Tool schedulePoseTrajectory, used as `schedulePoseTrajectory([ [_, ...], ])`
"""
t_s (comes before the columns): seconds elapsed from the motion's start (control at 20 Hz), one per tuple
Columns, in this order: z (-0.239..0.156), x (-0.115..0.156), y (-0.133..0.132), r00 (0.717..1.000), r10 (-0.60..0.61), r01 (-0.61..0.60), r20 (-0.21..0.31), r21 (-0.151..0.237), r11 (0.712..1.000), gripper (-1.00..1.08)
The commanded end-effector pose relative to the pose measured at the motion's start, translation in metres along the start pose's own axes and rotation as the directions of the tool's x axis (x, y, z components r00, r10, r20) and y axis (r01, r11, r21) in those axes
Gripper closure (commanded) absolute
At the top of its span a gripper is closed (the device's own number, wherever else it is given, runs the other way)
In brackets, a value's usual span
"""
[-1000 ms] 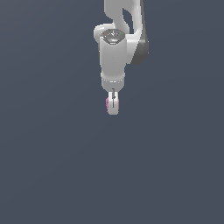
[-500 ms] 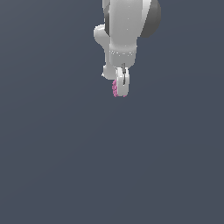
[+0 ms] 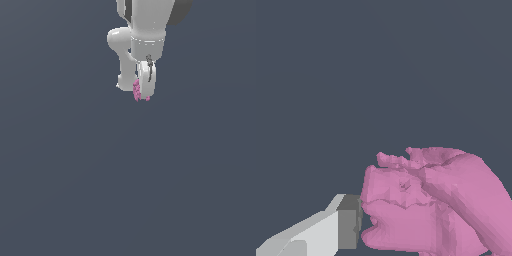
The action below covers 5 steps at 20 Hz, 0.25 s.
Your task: Pick up the object and move it to a goal position.
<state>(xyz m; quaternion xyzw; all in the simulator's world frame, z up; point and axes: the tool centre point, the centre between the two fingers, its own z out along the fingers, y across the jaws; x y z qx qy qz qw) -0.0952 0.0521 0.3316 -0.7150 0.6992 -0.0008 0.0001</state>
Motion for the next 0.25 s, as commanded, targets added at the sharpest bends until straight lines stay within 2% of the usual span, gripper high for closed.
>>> schedulePoseTrajectory([
  [0.0,-0.0027,-0.0013,0.0004,1.0,0.0,0.0,0.0,-0.001,1.0,1.08],
  [0.2,-0.0008,-0.0009,-0.0007,1.0,0.0,0.0,0.001,-0.001,1.0,1.08],
])
